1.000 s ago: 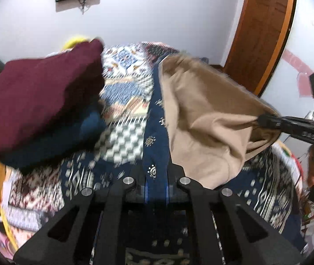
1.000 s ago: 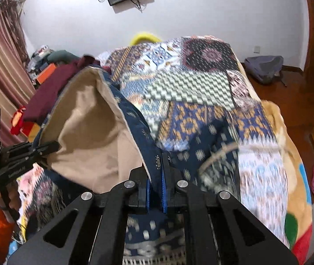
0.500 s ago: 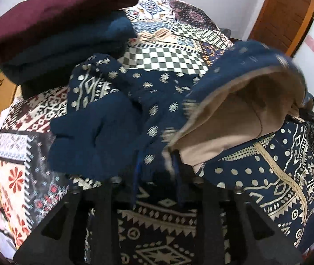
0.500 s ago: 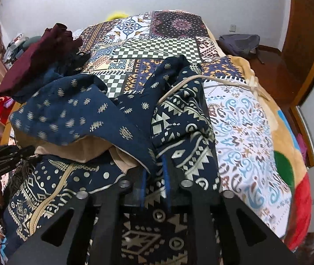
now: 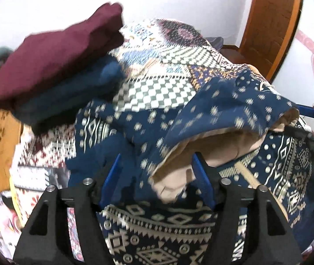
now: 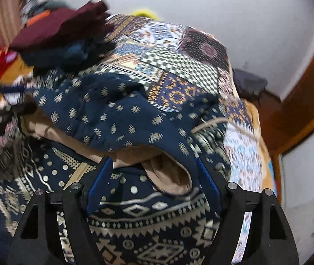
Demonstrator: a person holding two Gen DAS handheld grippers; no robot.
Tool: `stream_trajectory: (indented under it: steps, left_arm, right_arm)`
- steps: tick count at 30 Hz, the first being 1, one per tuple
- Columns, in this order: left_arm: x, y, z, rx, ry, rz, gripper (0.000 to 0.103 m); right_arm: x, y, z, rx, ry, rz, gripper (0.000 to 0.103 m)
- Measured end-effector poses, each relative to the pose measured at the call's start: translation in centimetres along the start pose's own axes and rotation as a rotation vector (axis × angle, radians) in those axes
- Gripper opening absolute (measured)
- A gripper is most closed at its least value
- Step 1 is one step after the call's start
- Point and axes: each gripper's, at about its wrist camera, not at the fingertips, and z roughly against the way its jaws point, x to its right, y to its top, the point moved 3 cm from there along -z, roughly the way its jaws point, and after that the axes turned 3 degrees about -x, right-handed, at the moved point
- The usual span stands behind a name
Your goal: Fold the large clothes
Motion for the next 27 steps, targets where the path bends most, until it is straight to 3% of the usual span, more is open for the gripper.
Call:
stream_trajectory:
  steps: [3, 8, 11, 13, 14, 16, 17, 19, 23, 27]
  left_arm:
    - [1.1, 1.7, -1.2, 0.002, -0.003, -0.05, 0.071]
    - [2.7, 3.2, -2.9, -0.015, -0.022, -0.102, 0.071]
    - [3.6, 4.0, -3.5, -0.003, -0.031, -0.121, 0.071]
    - [4.1, 4.4, -3.6, 0.009, -0.053, -0.127, 0.06]
    - [4.3, 4.6, -3.5, 0.013, -0.076, -0.128, 0.055]
    - [4.8, 5.0, -3.6, 0.009, -0.112, -0.121, 0.035]
    - [4.9, 5.1, -3.5, 0.008, -0.129, -0.112, 0.031]
    - [5.1, 5.4, -3.3, 0.003, -0.164, -0.095, 0.016]
    - [5.0, 5.0, -1.8, 0.006, -0.263, -0.045, 0.012]
    - [5.2, 3.6, 1.3, 0.032, -0.322, -0.038, 0.012]
  right_arm:
    - [-0.5, 0.5, -1.6, -0.027, -0.022, 0.056, 0.074]
    - [0.4, 1.5, -3.3, -0.051, 0.033, 0.017, 0.074]
    - [1.5, 2.1, -3.6, -0.045, 0.119, -0.054, 0.074]
    - [2.0, 2.2, -3.9, -0.046, 0.183, -0.116, 0.073]
    - [2.1, 2.4, -4.1, -0.047, 0.209, -0.143, 0.071]
    - [2.8, 2.3, -4.4, -0.054, 0.267, -0.215, 0.05]
    - [3.1, 2.0, -4.5, -0.057, 0.311, -0.251, 0.044]
    - [3.3, 1.6, -4.6, -0.058, 0.378, -0.302, 0.022]
    - [3.6, 0.9, -2.5, -0.022, 0.441, -0.36, 0.019]
    - [2.5, 0.3, 1.1, 0.028, 0.451, -0.327, 0.018]
